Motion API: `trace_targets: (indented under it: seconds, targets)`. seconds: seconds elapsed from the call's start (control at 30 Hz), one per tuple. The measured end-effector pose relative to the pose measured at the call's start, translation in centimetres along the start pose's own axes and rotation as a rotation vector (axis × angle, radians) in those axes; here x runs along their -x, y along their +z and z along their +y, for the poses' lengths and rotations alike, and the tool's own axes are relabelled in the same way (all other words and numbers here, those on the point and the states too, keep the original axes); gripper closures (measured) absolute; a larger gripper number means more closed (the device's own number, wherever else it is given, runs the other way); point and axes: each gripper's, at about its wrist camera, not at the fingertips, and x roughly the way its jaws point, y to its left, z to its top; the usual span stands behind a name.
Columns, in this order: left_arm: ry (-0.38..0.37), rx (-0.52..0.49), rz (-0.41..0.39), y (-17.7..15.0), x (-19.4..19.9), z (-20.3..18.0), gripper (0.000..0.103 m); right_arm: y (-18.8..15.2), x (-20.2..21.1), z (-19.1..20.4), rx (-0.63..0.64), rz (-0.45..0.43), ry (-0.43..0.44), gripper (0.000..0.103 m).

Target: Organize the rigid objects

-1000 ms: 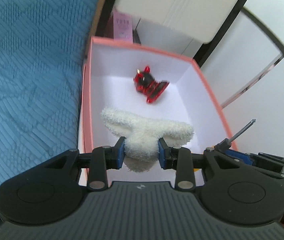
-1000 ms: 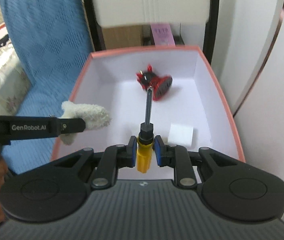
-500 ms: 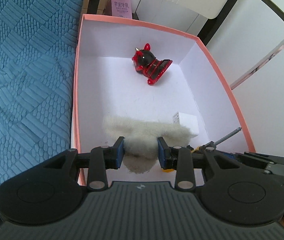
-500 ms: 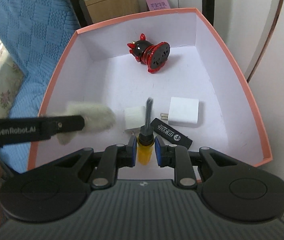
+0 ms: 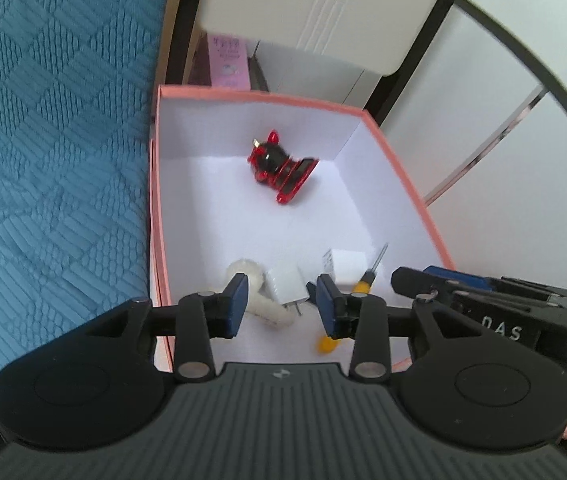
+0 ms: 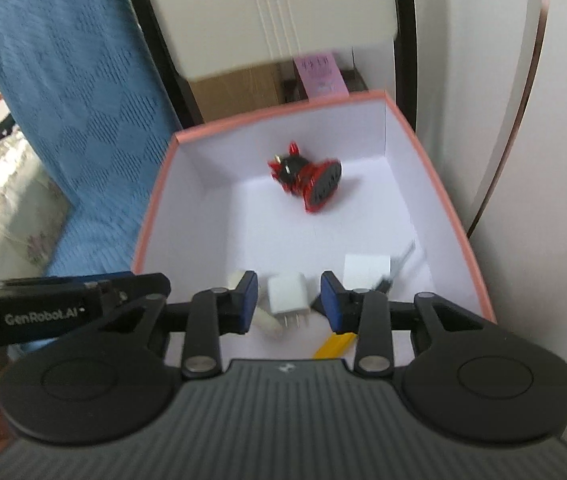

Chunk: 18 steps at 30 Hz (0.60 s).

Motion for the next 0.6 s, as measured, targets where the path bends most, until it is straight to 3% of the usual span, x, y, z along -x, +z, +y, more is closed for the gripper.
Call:
trace_targets:
  seconds: [0.3, 0.37, 0.6]
  targets:
    - [-0.019, -0.047, -0.087, -0.3, 6.5, -0.7, 0.042, 0.3, 6.1, 2.4, 0.023, -0.119, -0.014, 0.065]
    - [-0.017, -0.052, -0.111, -0.6, 8.1, -0.7, 0.024, -0.2, 7.0, 2.9, 0.026, -0.127, -0.013, 0.065]
    - [0.007, -0.105, -0.166, -2.1, 12.3, -0.5, 0.013, -2.2, 9.9, 4.7, 0.024, -0.147, -0.03, 0.064]
